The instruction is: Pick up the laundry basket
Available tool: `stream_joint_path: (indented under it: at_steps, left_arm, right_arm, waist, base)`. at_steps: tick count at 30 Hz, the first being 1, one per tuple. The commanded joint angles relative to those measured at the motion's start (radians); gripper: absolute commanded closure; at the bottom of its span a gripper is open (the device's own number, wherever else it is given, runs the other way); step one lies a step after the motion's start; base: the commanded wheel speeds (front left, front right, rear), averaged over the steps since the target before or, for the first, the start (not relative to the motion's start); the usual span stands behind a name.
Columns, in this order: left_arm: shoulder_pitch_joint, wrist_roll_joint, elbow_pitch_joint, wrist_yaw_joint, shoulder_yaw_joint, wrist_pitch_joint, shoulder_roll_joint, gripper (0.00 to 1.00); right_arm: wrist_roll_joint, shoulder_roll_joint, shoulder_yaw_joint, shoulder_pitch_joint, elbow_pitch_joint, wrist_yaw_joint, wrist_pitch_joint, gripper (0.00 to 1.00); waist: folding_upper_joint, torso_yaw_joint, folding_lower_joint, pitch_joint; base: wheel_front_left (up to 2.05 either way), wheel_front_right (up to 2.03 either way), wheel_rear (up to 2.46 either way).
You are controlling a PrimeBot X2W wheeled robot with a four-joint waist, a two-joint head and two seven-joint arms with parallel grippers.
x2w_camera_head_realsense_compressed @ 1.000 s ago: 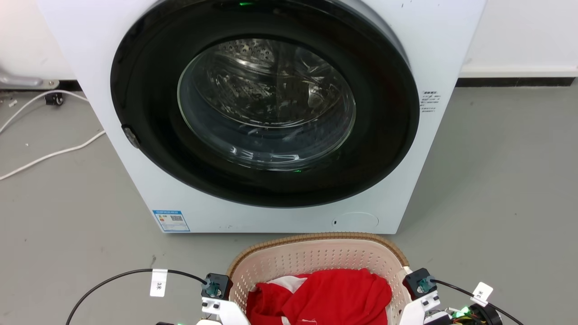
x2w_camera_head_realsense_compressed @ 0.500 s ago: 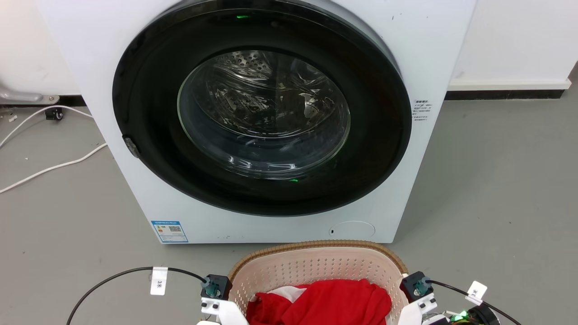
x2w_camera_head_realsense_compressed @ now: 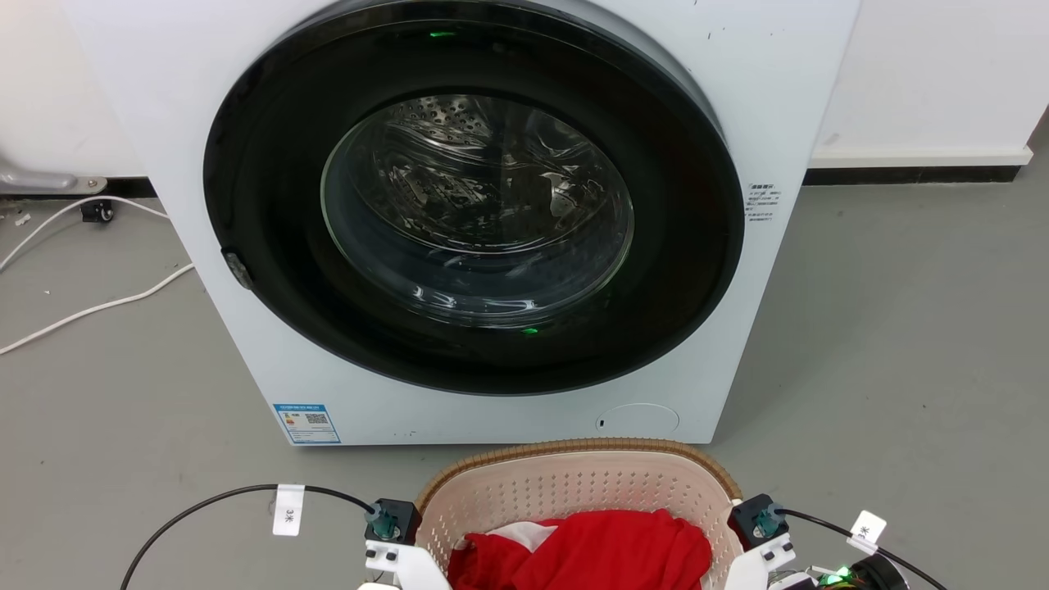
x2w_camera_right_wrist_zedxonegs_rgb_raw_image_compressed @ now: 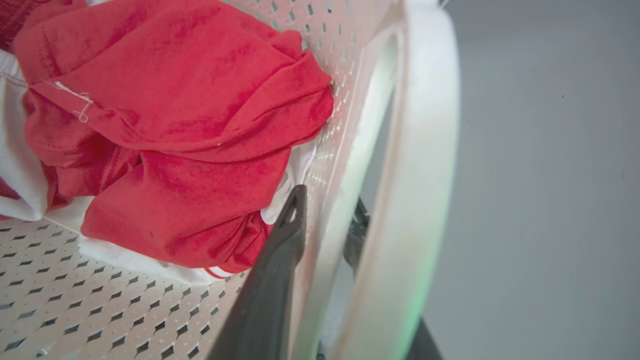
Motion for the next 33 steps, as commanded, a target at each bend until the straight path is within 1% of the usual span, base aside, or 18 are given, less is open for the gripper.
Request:
stream_joint_path:
  at_steps: [1, 16, 33]
  left_arm:
    - [-0.027, 0.005, -0.009, -0.013, -0.014, -0.006, 0.004, 1.00]
    - [-0.027, -0.043, -0.003, -0.013, -0.059, -0.015, 0.010, 1.00]
    - [-0.031, -0.084, 0.004, -0.013, -0.100, -0.022, 0.017, 1.00]
  right_arm:
    - [-0.007, -0.008, 0.019, -0.010, -0.004, 0.006, -0.001, 1.00]
    - [0.035, -0.015, 0.066, -0.010, -0.003, 0.006, -0.007, 1.00]
    - [0.065, -0.016, 0.096, -0.011, -0.003, 0.006, -0.011, 1.00]
  waist:
    - [-0.0001, 0.000, 0.0000, 0.000]
    - [-0.0001, -0.004, 0.0000, -0.003]
    - [-0.0001, -0.008, 0.0000, -0.003]
  base:
    - [0.00, 0.00, 0.00]
    - [0.00, 0.00, 0.00]
    - [0.00, 0.00, 0.00]
